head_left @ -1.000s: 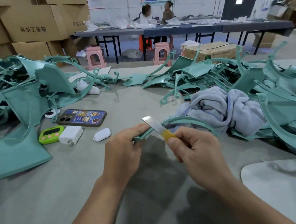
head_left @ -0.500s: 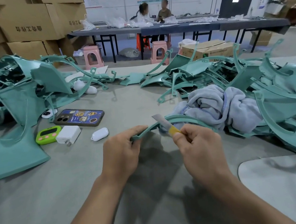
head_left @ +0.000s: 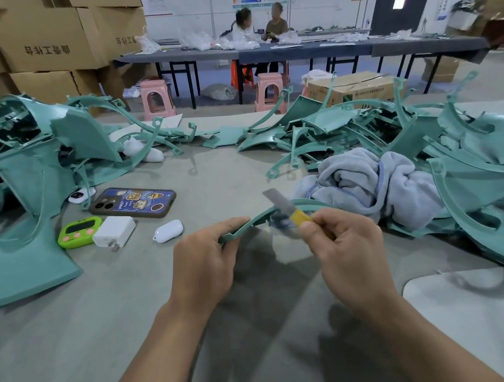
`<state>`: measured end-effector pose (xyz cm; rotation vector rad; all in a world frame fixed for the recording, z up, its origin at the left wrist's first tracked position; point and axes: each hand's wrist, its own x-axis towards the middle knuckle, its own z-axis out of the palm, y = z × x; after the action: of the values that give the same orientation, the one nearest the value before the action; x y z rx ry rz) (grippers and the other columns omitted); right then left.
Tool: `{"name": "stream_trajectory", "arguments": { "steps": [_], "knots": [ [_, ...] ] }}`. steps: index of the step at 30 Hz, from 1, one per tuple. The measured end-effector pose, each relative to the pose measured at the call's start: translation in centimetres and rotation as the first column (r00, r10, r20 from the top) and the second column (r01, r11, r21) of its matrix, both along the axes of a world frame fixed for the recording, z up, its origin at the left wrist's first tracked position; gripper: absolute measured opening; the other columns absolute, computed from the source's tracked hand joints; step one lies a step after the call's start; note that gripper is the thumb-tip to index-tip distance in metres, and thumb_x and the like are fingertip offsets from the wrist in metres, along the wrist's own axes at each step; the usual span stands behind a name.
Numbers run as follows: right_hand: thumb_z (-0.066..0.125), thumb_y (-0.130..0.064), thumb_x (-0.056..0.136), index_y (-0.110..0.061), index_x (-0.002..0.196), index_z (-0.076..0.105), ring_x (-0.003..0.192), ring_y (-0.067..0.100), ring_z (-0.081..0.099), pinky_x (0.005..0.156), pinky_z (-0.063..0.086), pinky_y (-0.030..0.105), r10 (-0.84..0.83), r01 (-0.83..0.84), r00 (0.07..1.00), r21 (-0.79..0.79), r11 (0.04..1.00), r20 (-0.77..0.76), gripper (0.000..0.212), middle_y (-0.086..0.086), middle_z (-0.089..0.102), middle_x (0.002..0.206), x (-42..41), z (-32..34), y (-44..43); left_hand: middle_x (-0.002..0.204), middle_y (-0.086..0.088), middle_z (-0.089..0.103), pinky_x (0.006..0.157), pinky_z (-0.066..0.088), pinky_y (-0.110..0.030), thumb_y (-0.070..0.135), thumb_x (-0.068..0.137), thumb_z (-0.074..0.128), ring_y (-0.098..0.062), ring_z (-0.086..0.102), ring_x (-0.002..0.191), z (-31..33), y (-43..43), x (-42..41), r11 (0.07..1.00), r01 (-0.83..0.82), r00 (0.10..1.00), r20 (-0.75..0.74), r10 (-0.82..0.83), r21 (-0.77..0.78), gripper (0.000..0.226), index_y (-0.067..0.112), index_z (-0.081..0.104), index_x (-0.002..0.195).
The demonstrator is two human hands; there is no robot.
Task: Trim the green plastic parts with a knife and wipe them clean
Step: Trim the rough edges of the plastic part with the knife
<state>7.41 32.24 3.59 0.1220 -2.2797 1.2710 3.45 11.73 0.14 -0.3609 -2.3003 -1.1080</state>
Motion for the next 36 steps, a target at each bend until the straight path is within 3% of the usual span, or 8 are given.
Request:
{"name": "stream_trajectory", "arguments": {
  "steps": [3,8,13,16,20,26,30,36],
  "knots": [
    [0.072,-0.022,0.091,-0.010,0.063,0.057,0.050,0.008,0.036,0.047,0.027,0.018,0.057,-0.059,0.998,0.061,0.996,0.035,0.034,0.000,0.044,0.053,0.0,-0.1,-0.5,0.114,0.026,0.069,0.086,0.051,-0.015,0.004,0.085,0.067,-0.001,0.068,0.100,0.0,-0.1,-0.1,1.000,0.002,1.000,-0.020,-0.002,-0.019,0.037,0.029,0.079,0.109],
    [0.070,-0.018,0.091,-0.006,0.060,0.054,0.049,0.013,0.036,0.047,0.029,0.021,-0.169,0.167,0.985,0.053,0.985,0.037,0.037,-0.003,0.041,0.048,-1.2,0.4,1.1,0.110,0.025,0.072,0.087,0.051,-0.016,0.020,0.086,0.063,0.003,0.068,0.099,0.0,-0.1,-0.2,1.000,0.016,1.000,-0.014,-0.016,-0.007,0.029,0.031,0.079,0.109],
    [0.071,-0.023,0.091,-0.014,0.063,0.059,0.049,0.008,0.037,0.047,0.027,0.018,0.033,-0.033,0.999,0.047,0.998,0.009,0.032,-0.006,0.043,0.051,-0.2,0.2,0.0,0.121,0.032,0.062,0.089,0.044,-0.004,0.004,0.086,0.067,0.004,0.064,0.106,-0.1,-0.3,-0.4,0.999,0.018,1.000,-0.015,-0.018,-0.044,0.037,0.030,0.078,0.110],
    [0.070,-0.024,0.090,-0.007,0.063,0.057,0.049,0.012,0.034,0.046,0.027,0.024,-0.064,0.061,0.997,0.085,0.995,0.034,0.035,0.000,0.041,0.050,-1.0,0.3,0.1,0.124,0.041,0.052,0.084,0.041,0.001,0.013,0.085,0.063,0.009,0.062,0.106,-0.1,-0.4,-0.4,0.999,0.018,1.000,-0.016,-0.019,-0.042,0.033,0.030,0.079,0.109],
    [0.068,-0.020,0.091,0.000,0.062,0.051,0.050,0.016,0.031,0.049,0.030,0.030,-0.200,0.199,0.980,0.074,0.977,0.016,0.039,0.002,0.036,0.047,-1.4,0.6,1.6,0.112,0.051,0.049,0.078,0.038,0.004,0.027,0.088,0.062,0.031,0.053,0.090,0.2,-0.2,-0.2,1.000,0.027,0.999,-0.023,-0.028,-0.015,0.032,0.039,0.071,0.116],
    [0.068,-0.024,0.091,-0.007,0.060,0.046,0.049,0.012,0.033,0.046,0.025,0.019,0.010,-0.004,0.999,0.117,0.993,-0.048,0.042,-0.001,0.038,0.051,-0.5,0.4,-0.5,0.106,0.050,0.058,0.080,0.041,0.001,0.011,0.087,0.067,0.023,0.059,0.094,-0.1,-0.1,-0.1,0.999,0.039,0.999,0.012,-0.039,-0.022,0.043,0.042,0.069,0.117],
    [0.067,-0.023,0.093,-0.002,0.060,0.047,0.049,0.016,0.028,0.051,0.033,0.037,-0.170,0.167,0.985,0.130,0.977,0.012,0.043,0.002,0.035,0.047,-1.6,0.7,1.5,0.097,0.052,0.060,0.079,0.041,0.000,0.021,0.089,0.064,0.019,0.062,0.095,0.3,0.0,0.1,0.999,0.044,0.999,0.023,-0.044,-0.006,0.031,0.040,0.074,0.112],
    [0.065,-0.021,0.094,-0.004,0.061,0.046,0.052,0.019,0.031,0.052,0.032,0.034,-0.198,0.202,0.978,0.073,0.977,-0.063,0.042,0.002,0.036,0.048,-1.1,0.6,1.9,0.087,0.052,0.059,0.074,0.040,0.002,0.026,0.088,0.061,0.024,0.058,0.087,0.6,0.1,0.2,0.999,0.030,0.999,0.032,-0.031,0.021,0.033,0.047,0.070,0.111]
  ]
}}
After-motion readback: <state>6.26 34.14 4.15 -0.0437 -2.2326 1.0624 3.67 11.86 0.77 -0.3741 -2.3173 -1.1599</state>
